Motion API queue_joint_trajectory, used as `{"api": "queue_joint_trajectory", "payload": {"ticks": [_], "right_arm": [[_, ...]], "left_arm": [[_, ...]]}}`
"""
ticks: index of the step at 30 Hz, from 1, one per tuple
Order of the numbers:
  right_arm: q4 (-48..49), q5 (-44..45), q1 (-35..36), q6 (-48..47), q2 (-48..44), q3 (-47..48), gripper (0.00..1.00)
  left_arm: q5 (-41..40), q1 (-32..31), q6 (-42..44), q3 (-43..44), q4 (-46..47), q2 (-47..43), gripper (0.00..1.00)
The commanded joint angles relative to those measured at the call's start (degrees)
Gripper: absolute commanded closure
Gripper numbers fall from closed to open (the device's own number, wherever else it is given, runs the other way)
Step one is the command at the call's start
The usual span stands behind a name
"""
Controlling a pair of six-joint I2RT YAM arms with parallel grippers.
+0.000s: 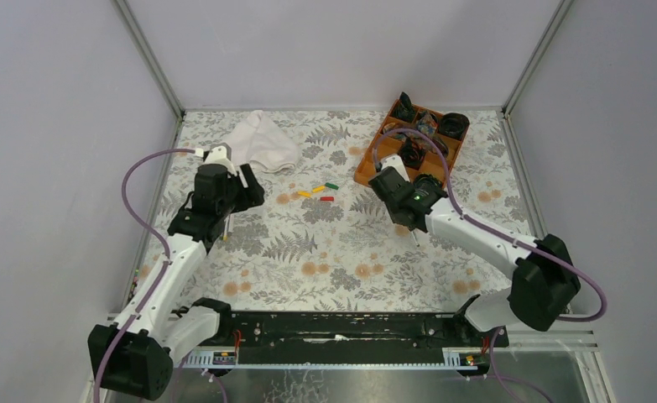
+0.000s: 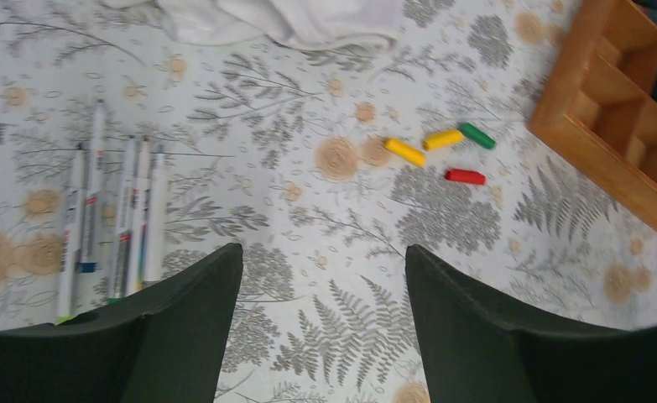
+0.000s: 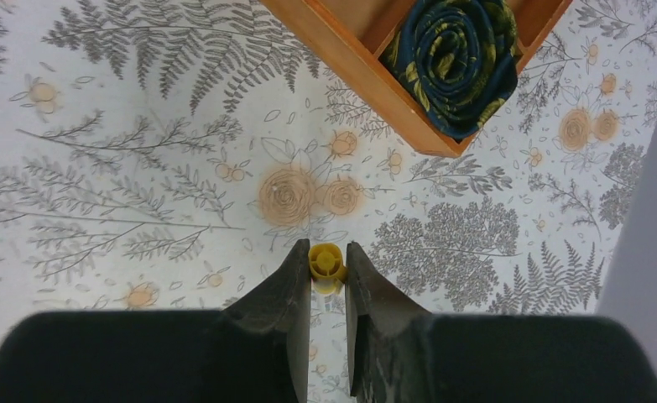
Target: Insert the pens into the pen caps
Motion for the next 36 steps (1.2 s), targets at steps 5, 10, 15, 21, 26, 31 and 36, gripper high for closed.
{"api": "queue_joint_trajectory", "payload": {"ticks": [5, 10, 15, 21, 26, 31, 36], "right_arm": [[10.2, -1.3, -2.1, -10.1, 11.0, 2.1, 1.00], [13.4, -4.2, -2.1, -10.8, 15.8, 3.2, 0.95], [15.7, -7.2, -2.3, -10.6, 19.1, 3.5, 0.77], [15.8, -9.3, -3.1, -9.9, 18.3, 4.1, 0.52], [14.6, -14.4, -4.4, -8.3, 11.7, 4.1, 0.37], [15.4, -20.5, -4.8, -6.3, 3.2, 1.0, 0.31], [16.7, -27.0, -4.9, -4.0, -4.0, -3.6, 0.30]], "left_arm": [[-2.2, 6.8, 0.0, 1.7, -1.1, 1.8, 0.33], [-2.7, 7.4, 0.3, 1.5, -1.2, 2.1, 0.33], [-4.4, 7.4, 0.4, 2.1, -2.4, 4.3, 0.24], [-5.9, 7.5, 1.0, 2.3, -2.9, 7.6, 0.21], [-4.5, 7.7, 2.1, 3.2, -3.0, 11.5, 0.28], [-2.2, 13.6, 2.8, 3.9, -3.9, 15.8, 0.42], [-4.1, 19.2, 4.6, 5.4, -5.4, 20.0, 0.55]]}}
